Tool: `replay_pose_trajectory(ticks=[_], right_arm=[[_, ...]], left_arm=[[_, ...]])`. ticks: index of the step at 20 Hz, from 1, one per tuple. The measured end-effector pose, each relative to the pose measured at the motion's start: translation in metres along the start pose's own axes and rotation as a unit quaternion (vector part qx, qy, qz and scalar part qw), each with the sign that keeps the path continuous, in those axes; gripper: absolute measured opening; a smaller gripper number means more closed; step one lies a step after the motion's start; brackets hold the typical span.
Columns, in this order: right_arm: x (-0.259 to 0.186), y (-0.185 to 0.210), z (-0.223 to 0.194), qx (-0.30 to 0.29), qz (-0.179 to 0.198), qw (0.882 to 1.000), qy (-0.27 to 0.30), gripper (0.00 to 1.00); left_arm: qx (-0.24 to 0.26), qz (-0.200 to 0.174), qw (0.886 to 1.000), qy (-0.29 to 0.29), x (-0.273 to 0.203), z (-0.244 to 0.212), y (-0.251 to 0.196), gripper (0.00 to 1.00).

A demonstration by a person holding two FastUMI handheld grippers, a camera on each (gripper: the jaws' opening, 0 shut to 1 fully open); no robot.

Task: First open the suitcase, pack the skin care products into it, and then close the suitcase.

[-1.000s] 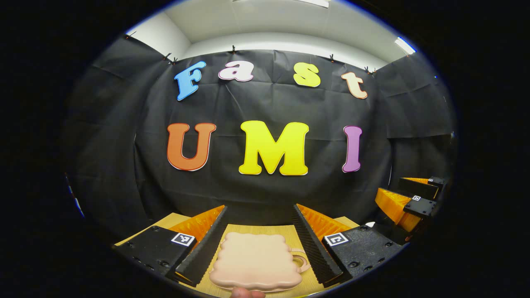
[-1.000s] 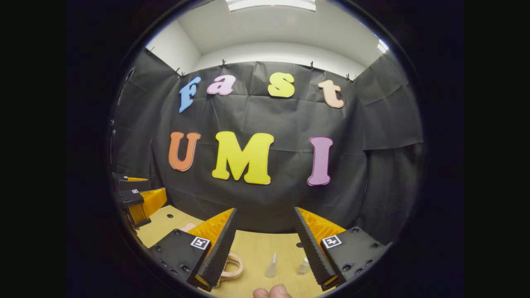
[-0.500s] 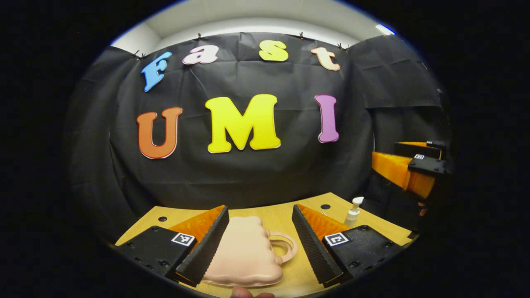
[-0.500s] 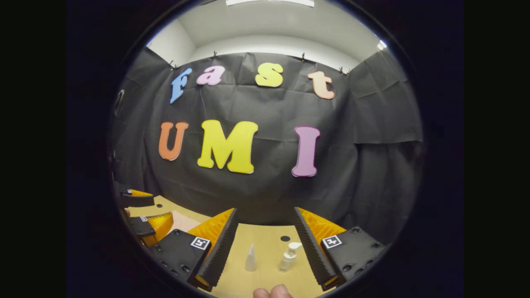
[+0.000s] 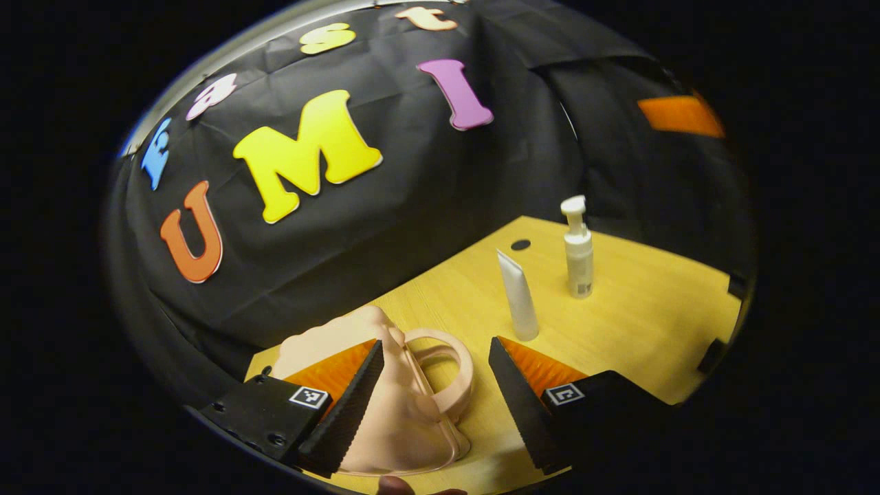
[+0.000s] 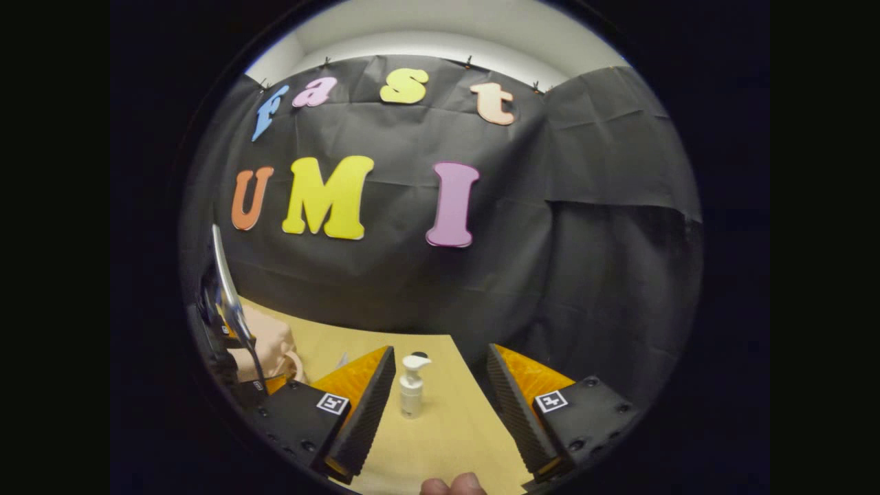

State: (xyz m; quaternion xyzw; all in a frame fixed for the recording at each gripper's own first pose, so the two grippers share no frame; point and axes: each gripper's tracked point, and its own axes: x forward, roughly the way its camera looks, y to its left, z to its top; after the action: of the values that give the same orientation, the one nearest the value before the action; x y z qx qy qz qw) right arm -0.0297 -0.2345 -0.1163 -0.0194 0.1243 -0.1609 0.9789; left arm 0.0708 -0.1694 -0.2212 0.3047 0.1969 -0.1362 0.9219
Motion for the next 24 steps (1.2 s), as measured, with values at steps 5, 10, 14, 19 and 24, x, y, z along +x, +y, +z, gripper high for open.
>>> replay_pose_trajectory(ticks=[5,10,14,19,24], right_arm=[[0.010,-0.025,-0.012,0.012,-0.014,1.000,0.009,0.80],[0.024,-0.033,-0.026,0.025,-0.013,0.999,0.020,0.80],[0.023,-0.031,-0.023,0.047,-0.002,0.999,0.012,0.79],[0.025,-0.025,-0.022,0.054,0.008,0.998,0.009,0.80],[0.021,-0.022,-0.019,0.061,0.005,0.998,0.004,0.80]], left_arm=[[0.113,0.004,0.992,0.053,0.016,-0.033,-0.026,0.98],[0.143,0.019,0.984,0.108,0.041,-0.058,-0.023,0.81],[0.148,0.019,0.978,0.145,0.048,-0.069,-0.022,0.72],[0.149,0.007,0.973,0.178,0.058,-0.076,-0.027,0.41],[0.129,-0.010,0.978,0.162,0.051,-0.059,-0.027,0.22]])
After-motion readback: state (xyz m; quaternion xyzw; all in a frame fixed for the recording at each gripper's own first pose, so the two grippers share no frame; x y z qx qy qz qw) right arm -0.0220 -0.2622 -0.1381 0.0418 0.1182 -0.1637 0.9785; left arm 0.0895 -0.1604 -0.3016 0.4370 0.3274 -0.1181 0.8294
